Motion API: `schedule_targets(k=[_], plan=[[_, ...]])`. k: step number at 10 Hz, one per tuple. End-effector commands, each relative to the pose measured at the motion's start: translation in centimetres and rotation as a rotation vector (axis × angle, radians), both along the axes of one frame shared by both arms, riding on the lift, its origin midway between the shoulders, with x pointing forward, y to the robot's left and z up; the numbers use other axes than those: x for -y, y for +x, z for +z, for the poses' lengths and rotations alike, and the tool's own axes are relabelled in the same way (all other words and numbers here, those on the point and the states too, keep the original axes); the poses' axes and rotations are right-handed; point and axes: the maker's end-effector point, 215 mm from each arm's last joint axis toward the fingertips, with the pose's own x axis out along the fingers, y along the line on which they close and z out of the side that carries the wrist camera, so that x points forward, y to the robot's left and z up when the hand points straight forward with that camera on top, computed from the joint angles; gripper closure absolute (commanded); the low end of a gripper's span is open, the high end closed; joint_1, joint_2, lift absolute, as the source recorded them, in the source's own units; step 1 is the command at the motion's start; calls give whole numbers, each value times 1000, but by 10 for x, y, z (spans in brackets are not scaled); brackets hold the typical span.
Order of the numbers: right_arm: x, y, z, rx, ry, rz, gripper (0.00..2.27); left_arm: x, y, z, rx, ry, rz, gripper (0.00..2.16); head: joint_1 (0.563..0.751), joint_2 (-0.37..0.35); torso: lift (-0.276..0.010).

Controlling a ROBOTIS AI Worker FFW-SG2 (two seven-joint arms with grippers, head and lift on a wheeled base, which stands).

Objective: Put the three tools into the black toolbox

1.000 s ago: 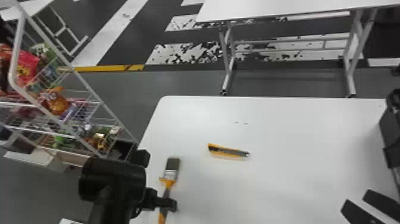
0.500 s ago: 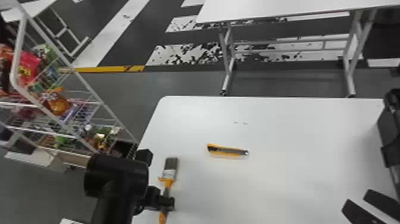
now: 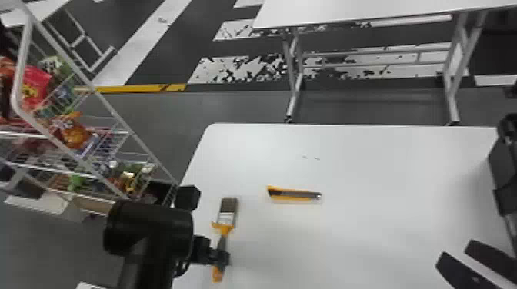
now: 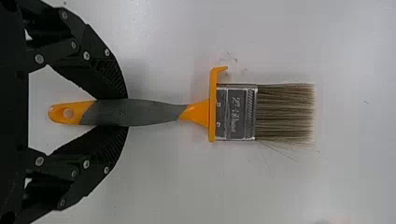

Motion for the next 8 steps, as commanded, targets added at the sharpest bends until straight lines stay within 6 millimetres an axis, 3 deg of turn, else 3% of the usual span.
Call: schedule_targets(k=[1, 3, 7, 8], plan=[[-4, 1, 0, 3, -3, 6, 80, 10, 15, 30, 91, 13, -31, 1433, 695, 350, -51], [-10, 2, 0, 5, -7, 14, 80, 26, 24, 55, 166, 27, -65, 1433, 695, 350, -51], [-10, 3, 0, 6, -11, 17, 80, 27, 21, 51, 154, 30, -70, 1430, 695, 350, -51], [-10, 4, 1, 8, -12, 18, 80, 24, 22, 52, 156, 33, -66, 900, 695, 350, -51]])
